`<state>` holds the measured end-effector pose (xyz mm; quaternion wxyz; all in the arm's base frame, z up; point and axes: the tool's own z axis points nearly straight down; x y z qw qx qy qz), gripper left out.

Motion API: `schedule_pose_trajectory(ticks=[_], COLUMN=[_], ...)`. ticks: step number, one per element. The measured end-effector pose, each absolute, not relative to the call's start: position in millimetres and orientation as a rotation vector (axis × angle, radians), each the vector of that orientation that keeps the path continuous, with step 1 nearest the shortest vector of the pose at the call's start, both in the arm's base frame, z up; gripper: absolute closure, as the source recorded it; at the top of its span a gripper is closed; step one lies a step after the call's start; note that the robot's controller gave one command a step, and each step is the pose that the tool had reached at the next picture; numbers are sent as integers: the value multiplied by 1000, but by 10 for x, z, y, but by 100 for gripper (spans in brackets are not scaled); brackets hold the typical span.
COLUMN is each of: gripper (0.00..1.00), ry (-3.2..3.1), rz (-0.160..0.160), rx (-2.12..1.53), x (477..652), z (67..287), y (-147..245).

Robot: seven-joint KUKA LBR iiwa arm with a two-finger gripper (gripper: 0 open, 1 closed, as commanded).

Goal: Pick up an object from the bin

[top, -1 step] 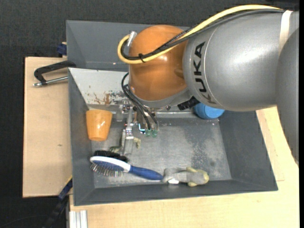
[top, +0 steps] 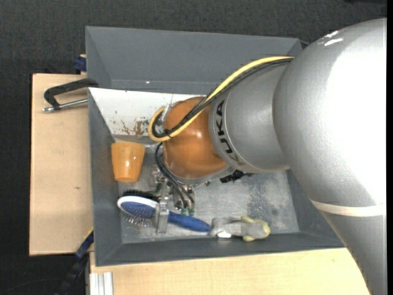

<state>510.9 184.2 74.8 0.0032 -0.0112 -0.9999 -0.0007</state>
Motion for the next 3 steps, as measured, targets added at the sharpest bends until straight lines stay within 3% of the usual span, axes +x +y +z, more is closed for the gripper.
schedule_pose_trajectory(ticks=[1,2,3], gripper=[100,100,100], ry=[-3146,-3152,-3150], rz=[-8,-6,-7], rx=[-35,30,168], x=[5145,5072,5163], z=[811,1902,3263], y=[1851,1817,1858])
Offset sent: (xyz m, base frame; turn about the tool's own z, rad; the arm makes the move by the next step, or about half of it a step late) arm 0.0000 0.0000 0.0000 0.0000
